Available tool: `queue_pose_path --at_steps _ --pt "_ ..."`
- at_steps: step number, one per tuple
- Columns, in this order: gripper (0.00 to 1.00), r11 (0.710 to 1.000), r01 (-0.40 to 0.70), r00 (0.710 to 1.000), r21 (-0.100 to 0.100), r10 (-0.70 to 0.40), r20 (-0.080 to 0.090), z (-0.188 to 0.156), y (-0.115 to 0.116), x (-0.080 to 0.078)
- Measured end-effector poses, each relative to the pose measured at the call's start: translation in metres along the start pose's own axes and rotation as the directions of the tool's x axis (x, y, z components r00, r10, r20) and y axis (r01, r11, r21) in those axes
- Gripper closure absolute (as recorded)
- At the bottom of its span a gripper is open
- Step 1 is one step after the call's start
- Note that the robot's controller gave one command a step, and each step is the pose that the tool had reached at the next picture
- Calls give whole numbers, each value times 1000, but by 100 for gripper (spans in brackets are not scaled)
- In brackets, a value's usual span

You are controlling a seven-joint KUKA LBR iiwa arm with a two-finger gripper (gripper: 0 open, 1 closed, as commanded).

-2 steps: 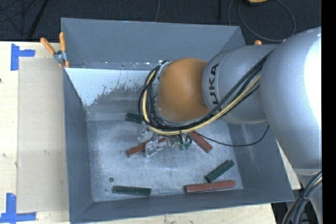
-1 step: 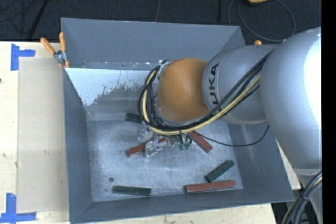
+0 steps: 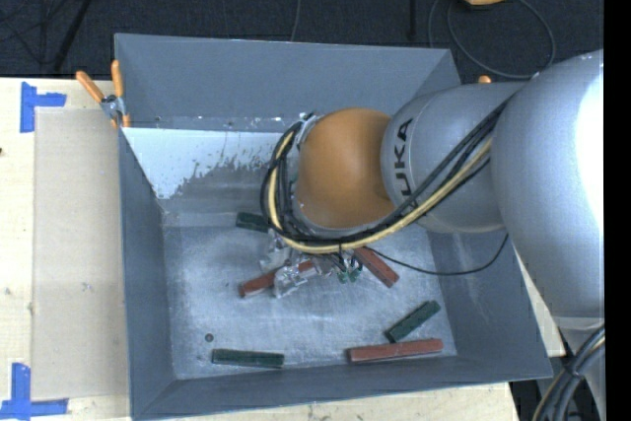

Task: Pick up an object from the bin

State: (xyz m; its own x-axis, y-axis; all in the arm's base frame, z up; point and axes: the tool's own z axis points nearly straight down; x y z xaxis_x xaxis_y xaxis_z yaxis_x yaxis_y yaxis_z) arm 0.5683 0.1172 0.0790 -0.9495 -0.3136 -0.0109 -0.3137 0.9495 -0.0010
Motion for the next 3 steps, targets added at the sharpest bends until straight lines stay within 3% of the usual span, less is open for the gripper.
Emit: queue_pose_path --at_steps 1,2,3 --pt "100 1000 0 1000 -2 0 -14 -16 1 3" --pt "100 1000 0 1000 -1 0 -9 -31 1 0" --pt "100 1000 0 1000 -2 0 -14 -42 1 1"
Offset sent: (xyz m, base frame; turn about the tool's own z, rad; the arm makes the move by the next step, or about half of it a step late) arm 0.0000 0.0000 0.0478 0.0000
